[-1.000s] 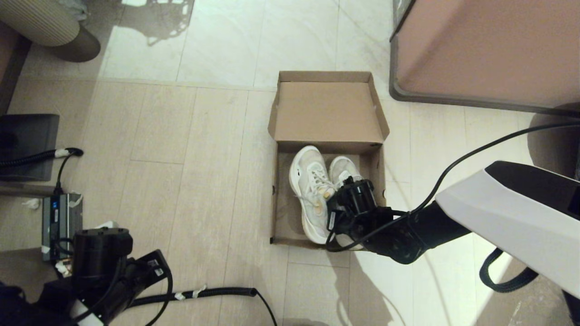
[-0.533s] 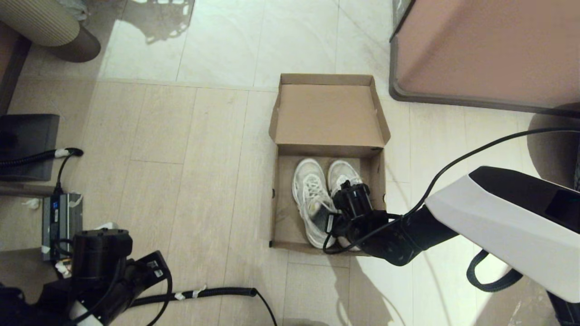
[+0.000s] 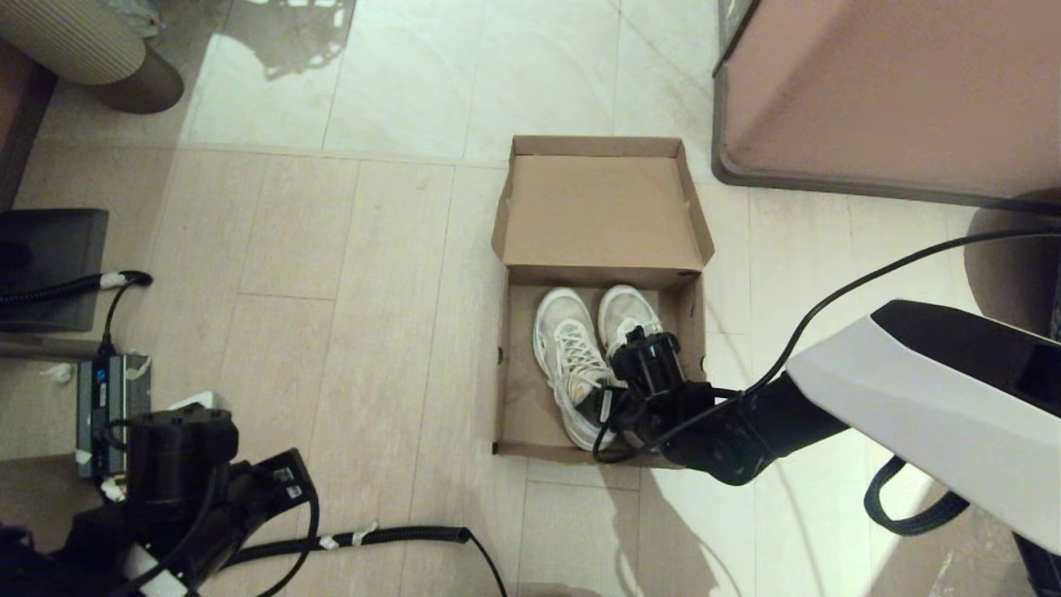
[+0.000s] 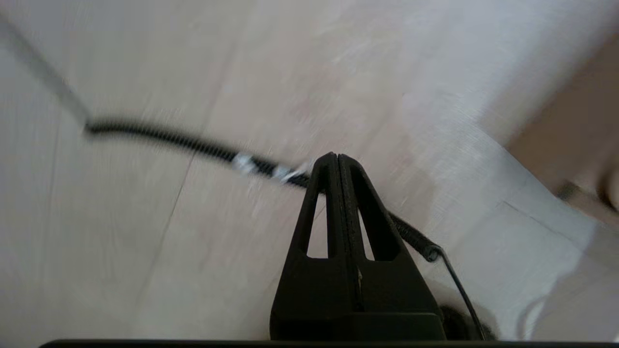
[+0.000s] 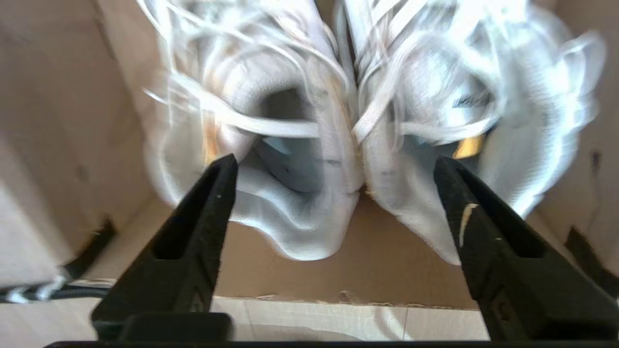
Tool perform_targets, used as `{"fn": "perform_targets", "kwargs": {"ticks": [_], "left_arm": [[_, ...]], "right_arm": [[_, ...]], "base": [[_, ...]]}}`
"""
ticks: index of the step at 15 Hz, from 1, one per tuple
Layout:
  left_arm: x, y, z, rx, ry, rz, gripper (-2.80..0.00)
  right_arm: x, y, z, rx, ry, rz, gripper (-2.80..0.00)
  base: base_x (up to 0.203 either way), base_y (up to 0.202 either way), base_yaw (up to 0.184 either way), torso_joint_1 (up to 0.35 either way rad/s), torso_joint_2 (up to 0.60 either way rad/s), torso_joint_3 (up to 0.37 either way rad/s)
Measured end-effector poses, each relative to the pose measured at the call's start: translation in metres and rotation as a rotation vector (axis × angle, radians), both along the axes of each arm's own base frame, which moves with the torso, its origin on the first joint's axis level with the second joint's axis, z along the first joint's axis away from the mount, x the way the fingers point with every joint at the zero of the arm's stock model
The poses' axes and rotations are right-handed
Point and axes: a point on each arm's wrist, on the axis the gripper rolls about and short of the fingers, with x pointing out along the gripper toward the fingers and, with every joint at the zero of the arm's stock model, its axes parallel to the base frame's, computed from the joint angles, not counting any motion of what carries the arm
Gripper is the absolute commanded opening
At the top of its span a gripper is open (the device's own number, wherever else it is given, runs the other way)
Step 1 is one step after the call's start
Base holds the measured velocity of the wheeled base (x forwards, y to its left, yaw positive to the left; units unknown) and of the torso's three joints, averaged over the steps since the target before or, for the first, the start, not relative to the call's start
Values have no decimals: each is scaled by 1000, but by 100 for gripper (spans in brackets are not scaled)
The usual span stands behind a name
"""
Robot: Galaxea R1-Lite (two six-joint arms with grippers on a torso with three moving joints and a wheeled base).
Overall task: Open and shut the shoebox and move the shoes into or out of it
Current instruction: Put the shoes into the shoe box
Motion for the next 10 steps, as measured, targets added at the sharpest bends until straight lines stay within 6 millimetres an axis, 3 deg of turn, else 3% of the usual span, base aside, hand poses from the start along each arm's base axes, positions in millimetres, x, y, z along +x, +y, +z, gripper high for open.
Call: {"fn": "perform_targets", "kwargs": {"ticks": [1, 2, 7, 10], "left_arm": [[2, -8, 4, 23, -21, -50, -280], [3, -19, 10, 33, -54, -105, -280], [21, -72, 29, -26, -178, -330, -280], [36, -100, 22, -50, -176, -420, -280]], "right_arm": [[-3, -1, 6, 5, -8, 1, 0], [-8, -1, 13, 8, -15, 5, -280], [-46, -16, 47, 8, -39, 31, -280], [-69, -33, 52, -19, -19, 35, -280]], "base": [[0, 0, 0, 0, 0, 0], [0, 0, 0, 0, 0, 0], [0, 0, 0, 0, 0, 0], [0, 0, 0, 0, 0, 0]]}}
